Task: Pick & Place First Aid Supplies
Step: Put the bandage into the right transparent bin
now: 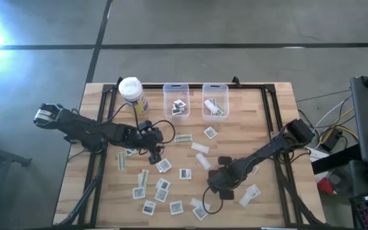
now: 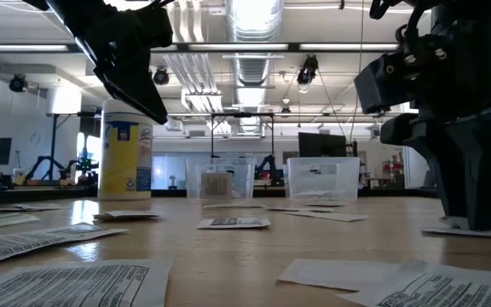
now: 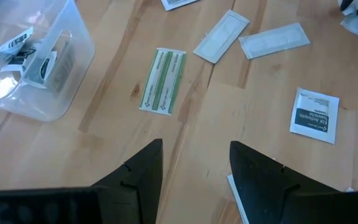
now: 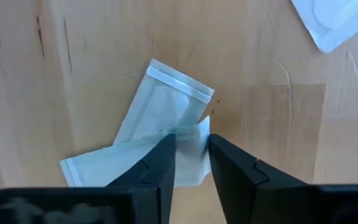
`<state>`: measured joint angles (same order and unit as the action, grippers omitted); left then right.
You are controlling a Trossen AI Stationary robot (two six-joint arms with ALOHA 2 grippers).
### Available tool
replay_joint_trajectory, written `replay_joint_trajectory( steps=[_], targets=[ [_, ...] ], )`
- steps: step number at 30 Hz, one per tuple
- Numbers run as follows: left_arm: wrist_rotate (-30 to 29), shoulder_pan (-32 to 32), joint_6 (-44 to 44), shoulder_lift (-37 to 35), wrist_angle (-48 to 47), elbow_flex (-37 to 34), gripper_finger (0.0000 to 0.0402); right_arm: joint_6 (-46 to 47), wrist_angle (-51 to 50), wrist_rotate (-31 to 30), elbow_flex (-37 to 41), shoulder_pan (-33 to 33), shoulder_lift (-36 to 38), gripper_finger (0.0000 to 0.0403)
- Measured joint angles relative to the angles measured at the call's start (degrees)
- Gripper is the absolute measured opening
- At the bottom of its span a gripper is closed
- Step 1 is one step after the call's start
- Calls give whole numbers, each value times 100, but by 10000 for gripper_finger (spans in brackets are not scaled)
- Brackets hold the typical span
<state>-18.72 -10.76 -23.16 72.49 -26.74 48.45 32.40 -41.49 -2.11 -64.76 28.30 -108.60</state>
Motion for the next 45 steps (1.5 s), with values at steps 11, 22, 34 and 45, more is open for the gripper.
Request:
replay_joint_trajectory(
  steps=[11, 22, 34, 45],
  targets=[
    [0, 0, 1, 0, -22, 0, 179, -120, -119, -3, -35, 0, 143, 61],
    [1, 0, 1, 0, -66, 0, 179, -131, -353, 49, -24, 2, 548, 39],
    [0, 0, 1, 0, -87, 0, 179, -160, -656, -244, -2, -46, 1116, 33],
    [0, 0, 1, 0, -96, -2, 179, -328, -786, -1296, 74, -362, 2055, 33]
  ],
)
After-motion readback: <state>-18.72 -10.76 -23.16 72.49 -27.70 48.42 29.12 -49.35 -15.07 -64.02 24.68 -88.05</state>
